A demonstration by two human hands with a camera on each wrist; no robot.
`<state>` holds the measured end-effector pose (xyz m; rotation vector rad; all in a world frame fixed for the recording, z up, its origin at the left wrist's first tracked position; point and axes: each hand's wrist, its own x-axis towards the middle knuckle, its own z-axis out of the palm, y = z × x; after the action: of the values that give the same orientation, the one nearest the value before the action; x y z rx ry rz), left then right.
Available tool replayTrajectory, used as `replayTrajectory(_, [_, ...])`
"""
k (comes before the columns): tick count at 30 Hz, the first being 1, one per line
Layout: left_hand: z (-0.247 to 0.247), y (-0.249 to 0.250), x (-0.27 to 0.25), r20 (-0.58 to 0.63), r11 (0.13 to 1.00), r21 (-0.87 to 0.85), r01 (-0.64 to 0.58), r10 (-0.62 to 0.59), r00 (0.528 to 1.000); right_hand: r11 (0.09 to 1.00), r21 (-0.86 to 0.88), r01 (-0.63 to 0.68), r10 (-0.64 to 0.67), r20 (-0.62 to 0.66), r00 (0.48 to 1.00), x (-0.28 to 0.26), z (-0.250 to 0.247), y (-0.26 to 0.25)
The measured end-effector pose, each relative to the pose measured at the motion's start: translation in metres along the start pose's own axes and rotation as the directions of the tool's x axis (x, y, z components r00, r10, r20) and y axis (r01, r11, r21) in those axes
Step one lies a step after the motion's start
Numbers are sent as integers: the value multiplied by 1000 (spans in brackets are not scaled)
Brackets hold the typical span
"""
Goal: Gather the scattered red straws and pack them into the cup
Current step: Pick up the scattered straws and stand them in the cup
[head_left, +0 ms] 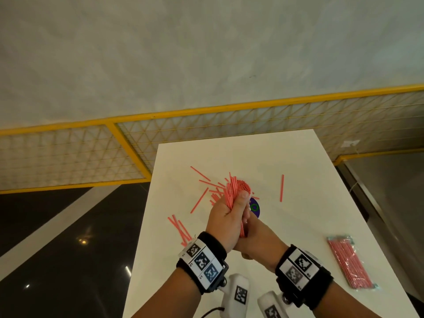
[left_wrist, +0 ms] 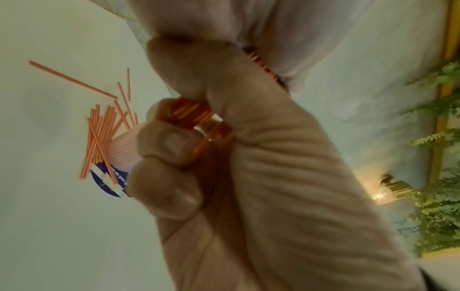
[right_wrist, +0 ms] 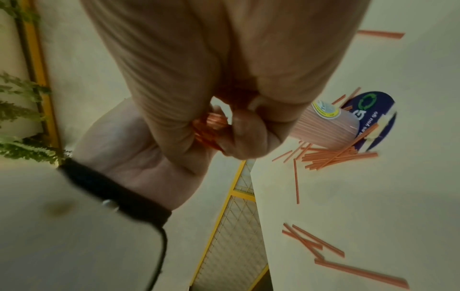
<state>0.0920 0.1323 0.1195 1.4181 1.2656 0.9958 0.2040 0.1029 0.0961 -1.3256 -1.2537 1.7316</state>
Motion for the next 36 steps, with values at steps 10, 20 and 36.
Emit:
replayTrajectory(10, [2,-16,-5,37,998,68,2,-4,999,958,-261,-120,124,-1,992,16,-13,-13])
replayTrajectory(20, [-27,-6,65,252,942,320,-102,19,968,543,-837,-67,-227,-223,948,86,-36,-30])
replayTrajectory(36, [-9,-54,113,80,855,496,154,-221,972,570,-813,-118,-75,-195,978,135,-70,-4])
